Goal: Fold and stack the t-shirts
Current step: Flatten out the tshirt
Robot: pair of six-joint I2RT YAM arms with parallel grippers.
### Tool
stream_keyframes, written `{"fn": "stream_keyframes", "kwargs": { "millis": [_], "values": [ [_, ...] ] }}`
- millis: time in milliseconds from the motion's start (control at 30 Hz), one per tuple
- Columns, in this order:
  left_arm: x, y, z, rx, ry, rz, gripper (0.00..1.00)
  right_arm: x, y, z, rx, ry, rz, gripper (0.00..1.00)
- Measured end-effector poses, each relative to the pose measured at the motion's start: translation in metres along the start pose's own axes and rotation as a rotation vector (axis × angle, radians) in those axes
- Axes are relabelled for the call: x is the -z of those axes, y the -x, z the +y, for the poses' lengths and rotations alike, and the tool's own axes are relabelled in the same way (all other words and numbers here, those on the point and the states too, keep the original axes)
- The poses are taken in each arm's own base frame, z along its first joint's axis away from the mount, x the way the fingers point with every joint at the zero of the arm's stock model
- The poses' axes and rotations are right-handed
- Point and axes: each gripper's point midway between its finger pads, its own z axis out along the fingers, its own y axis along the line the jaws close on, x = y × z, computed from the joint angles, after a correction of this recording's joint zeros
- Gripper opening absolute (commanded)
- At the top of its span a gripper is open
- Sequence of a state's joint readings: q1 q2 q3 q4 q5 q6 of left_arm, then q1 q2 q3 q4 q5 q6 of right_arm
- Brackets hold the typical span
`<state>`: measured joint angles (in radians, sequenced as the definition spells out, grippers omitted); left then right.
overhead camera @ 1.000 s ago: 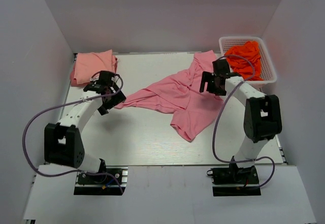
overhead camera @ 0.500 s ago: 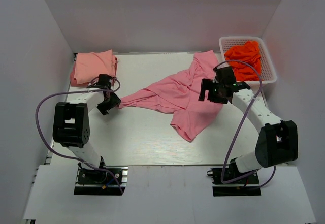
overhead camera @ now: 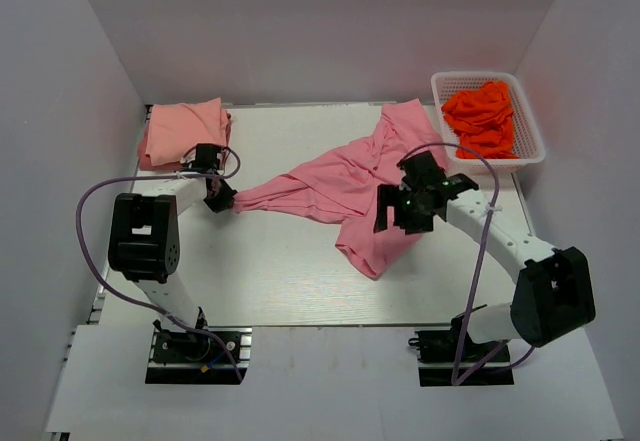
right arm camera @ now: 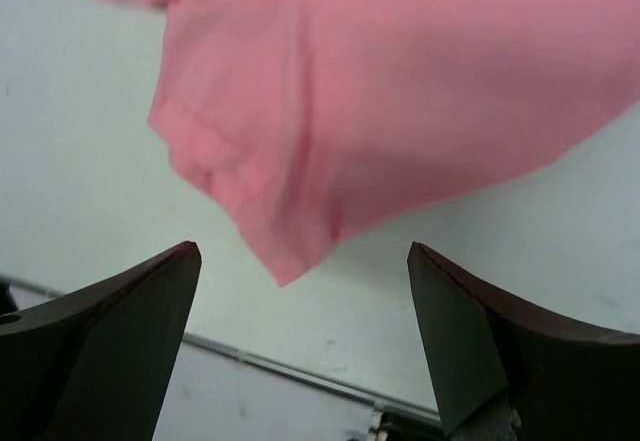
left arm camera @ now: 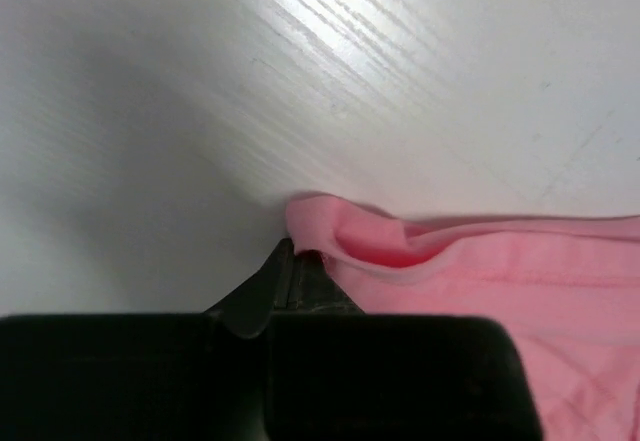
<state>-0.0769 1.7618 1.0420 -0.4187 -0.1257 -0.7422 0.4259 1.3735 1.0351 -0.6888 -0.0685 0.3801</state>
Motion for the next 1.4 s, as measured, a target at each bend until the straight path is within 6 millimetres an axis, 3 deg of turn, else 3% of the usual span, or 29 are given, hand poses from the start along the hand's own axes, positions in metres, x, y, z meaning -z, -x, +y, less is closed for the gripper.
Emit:
{"fn": "stream_keyframes", "kwargs": {
  "millis": [100,233,467,867,933,967,1000,1133,1267,1333,1400],
  "values": [
    [0.000,0.000,-0.002,-0.008,-0.014,0.003,0.00,-0.008,-0.041,0.012,-0.001,0.026,0.115,0.89],
    [0.000,-0.002,-0.004,-0.013,-0.029,-0.003,0.00,-0.016,-0.087,0.011,-0.067,-0.004,0.243,0.83],
    [0.011,-0.023,0.004,-0.016,-0.064,0.034,0.00,-0.032,-0.107,0.007,-0.234,-0.052,0.281,0.66],
    [0.020,-0.029,0.005,-0.013,-0.082,0.047,0.00,-0.056,-0.110,0.016,-0.320,-0.028,0.318,0.56],
    [0.021,-0.028,0.005,-0.012,-0.085,0.044,0.00,-0.058,-0.110,0.017,-0.320,-0.020,0.325,0.32],
    [0.021,-0.028,0.005,-0.012,-0.085,0.044,0.00,-0.059,-0.111,0.018,-0.324,-0.020,0.331,0.11],
    [0.021,-0.028,0.005,-0.013,-0.085,0.045,0.00,-0.060,-0.112,0.017,-0.318,-0.020,0.339,0.00],
    [0.022,-0.030,0.006,-0.013,-0.081,0.052,0.00,-0.063,-0.116,0.016,-0.328,-0.029,0.358,0.00],
    [0.031,-0.029,0.002,-0.013,-0.108,0.055,0.00,-0.053,-0.103,0.014,-0.316,-0.042,0.307,0.00],
    [0.043,-0.025,-0.003,-0.014,-0.135,0.046,0.00,-0.039,-0.079,0.014,-0.291,-0.060,0.223,0.00],
    [0.063,-0.013,-0.015,-0.019,-0.187,0.011,0.00,-0.017,-0.042,0.019,-0.265,-0.058,0.097,0.00]
  ]
}}
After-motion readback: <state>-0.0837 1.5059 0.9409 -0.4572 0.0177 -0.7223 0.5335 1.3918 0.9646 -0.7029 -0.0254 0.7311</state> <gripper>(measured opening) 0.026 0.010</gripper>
